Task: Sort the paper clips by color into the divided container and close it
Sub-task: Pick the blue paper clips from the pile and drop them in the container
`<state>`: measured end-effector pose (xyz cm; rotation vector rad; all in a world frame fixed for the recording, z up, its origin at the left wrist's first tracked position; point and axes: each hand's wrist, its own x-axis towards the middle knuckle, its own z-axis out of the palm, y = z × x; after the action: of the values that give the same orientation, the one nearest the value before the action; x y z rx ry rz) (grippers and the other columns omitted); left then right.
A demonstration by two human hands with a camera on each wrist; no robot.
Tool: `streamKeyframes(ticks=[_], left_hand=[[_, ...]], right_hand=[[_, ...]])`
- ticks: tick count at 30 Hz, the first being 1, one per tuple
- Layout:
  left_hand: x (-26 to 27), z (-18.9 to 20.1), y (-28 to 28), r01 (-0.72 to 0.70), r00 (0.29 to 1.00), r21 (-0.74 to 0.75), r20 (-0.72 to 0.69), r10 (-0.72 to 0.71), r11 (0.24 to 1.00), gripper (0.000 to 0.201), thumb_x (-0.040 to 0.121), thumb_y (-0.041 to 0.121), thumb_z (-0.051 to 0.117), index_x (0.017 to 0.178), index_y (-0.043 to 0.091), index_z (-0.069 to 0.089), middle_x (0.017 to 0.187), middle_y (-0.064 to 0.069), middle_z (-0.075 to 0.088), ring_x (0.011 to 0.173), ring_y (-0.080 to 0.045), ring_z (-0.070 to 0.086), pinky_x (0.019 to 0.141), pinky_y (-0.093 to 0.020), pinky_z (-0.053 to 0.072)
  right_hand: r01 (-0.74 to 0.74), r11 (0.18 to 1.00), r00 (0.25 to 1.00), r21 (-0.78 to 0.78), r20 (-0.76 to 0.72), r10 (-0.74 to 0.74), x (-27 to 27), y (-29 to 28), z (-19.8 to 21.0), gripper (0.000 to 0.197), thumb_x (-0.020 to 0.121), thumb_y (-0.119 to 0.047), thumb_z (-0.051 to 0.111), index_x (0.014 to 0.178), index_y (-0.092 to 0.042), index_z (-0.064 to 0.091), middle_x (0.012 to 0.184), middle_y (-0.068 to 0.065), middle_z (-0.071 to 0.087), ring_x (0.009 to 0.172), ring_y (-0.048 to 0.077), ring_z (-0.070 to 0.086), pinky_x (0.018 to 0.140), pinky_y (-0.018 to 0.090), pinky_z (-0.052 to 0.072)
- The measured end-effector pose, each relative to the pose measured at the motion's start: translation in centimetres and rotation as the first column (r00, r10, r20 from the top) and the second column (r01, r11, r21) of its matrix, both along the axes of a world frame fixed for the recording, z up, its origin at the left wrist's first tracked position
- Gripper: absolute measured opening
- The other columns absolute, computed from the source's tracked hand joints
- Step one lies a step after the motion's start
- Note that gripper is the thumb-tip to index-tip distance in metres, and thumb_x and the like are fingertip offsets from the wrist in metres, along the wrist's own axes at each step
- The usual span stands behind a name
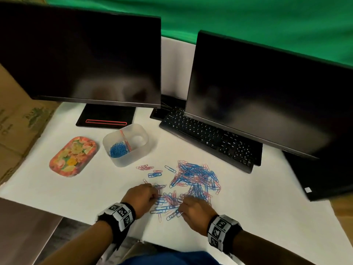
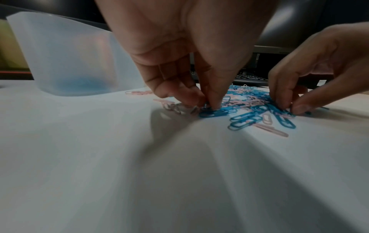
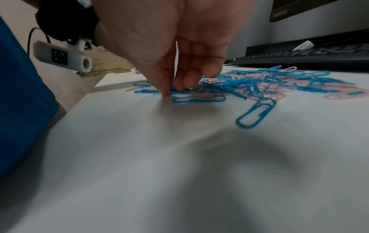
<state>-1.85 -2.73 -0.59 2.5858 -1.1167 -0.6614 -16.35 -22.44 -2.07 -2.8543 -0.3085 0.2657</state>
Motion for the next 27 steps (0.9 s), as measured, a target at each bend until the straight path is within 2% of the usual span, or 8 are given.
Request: streamKeyframes(ticks=[5,10,15,17,19,21,23,27], left_hand=[[0.3,0.5,-0.3,-0.077,0.997,-0.056,-0.011,0.077,0.995,0.015,0.089,0.027,0.052,0.094,0.028,0.067,0.096,0.005,0.062,0.092,-0.019,0.059,0.069,-0.026,0.038],[0.9,1.0,0.0,-0.250,0.958,-0.196,-0.191,0.213,0.948,0.020,0.083,0.014,0.058,0.075,0.032,0.058,0.078,0.008,0.067,0.074,-0.014,0.062,0.070,-0.024,0.047],[1.8,0.7,0.8,-0.455,0.864,-0.292,-0.374,0.338,0.841,0.037,0.084,0.003,0.055,0.096,0.037,0.062,0.070,0.006,0.070,0.062,-0.002,0.060,0.071,-0.016,0.047],[2.3,0.6,0.9,-0.595,0.739,-0.256,-0.546,0.394,0.762,0.031,0.084,0.002,0.053,0.091,0.027,0.070,0.068,-0.001,0.067,0.060,-0.014,0.057,0.069,-0.026,0.048],[2.4,0.9,0.7,-0.757,0.523,-0.191,-0.751,0.404,0.625,0.025,0.085,-0.007,0.050,0.085,0.007,0.070,0.066,-0.014,0.058,0.057,-0.023,0.050,0.063,-0.031,0.045],[2.3,1.7,0.6,-0.848,0.344,-0.134,-0.875,0.341,0.512,0.024,0.084,-0.012,0.042,0.081,-0.003,0.064,0.067,-0.017,0.054,0.055,-0.023,0.048,0.058,-0.030,0.045],[2.3,2.4,0.7,-0.882,0.242,-0.100,-0.934,0.261,0.460,0.023,0.081,-0.011,0.037,0.079,-0.002,0.058,0.068,-0.017,0.052,0.054,-0.024,0.048,0.055,-0.029,0.046],[2.5,2.6,0.8,-0.908,0.147,-0.045,-0.965,0.218,0.416,0.020,0.079,-0.005,0.034,0.075,0.003,0.052,0.064,-0.014,0.050,0.056,-0.024,0.045,0.055,-0.030,0.044]], right_hand=[[-0.025,1.000,0.999,0.008,0.032,0.024,-0.8,0.0,-0.4,0.024,0.061,-0.014,0.077,0.072,-0.026,0.060,0.070,-0.010,0.059,0.063,0.010,0.058,0.058,0.017,0.048],[-0.013,1.000,1.000,0.027,0.018,0.012,-1.4,-0.2,-0.8,0.032,0.054,-0.010,0.080,0.075,-0.028,0.063,0.072,-0.011,0.059,0.065,0.008,0.058,0.058,0.016,0.046],[-0.019,1.000,1.000,-0.007,0.016,0.019,-2.0,-0.7,-0.9,0.020,0.062,-0.017,0.079,0.067,-0.029,0.064,0.072,-0.011,0.055,0.065,0.008,0.055,0.058,0.016,0.045],[-0.024,1.000,0.999,-0.013,0.044,0.025,-2.1,-0.8,-1.1,0.016,0.066,-0.018,0.076,0.067,-0.027,0.064,0.073,-0.009,0.055,0.067,0.009,0.054,0.059,0.017,0.046],[-0.029,1.000,0.998,-0.002,0.057,0.029,-2.0,-0.8,-0.9,0.013,0.071,-0.019,0.073,0.067,-0.026,0.063,0.074,-0.009,0.055,0.068,0.010,0.054,0.061,0.019,0.048],[-0.043,0.999,0.998,-0.005,0.050,0.043,-1.8,-0.6,-0.7,0.012,0.072,-0.020,0.072,0.069,-0.026,0.063,0.074,-0.010,0.056,0.068,0.009,0.055,0.063,0.018,0.049],[-0.042,0.999,0.999,0.013,0.027,0.042,-1.4,-0.3,-0.7,0.019,0.066,-0.016,0.077,0.072,-0.027,0.062,0.074,-0.010,0.058,0.066,0.009,0.057,0.064,0.015,0.048],[-0.002,0.999,0.998,0.046,-0.066,0.005,-0.9,0.2,-0.6,0.035,0.052,-0.008,0.082,0.074,-0.026,0.061,0.071,-0.010,0.059,0.063,0.008,0.059,0.058,0.012,0.047]])
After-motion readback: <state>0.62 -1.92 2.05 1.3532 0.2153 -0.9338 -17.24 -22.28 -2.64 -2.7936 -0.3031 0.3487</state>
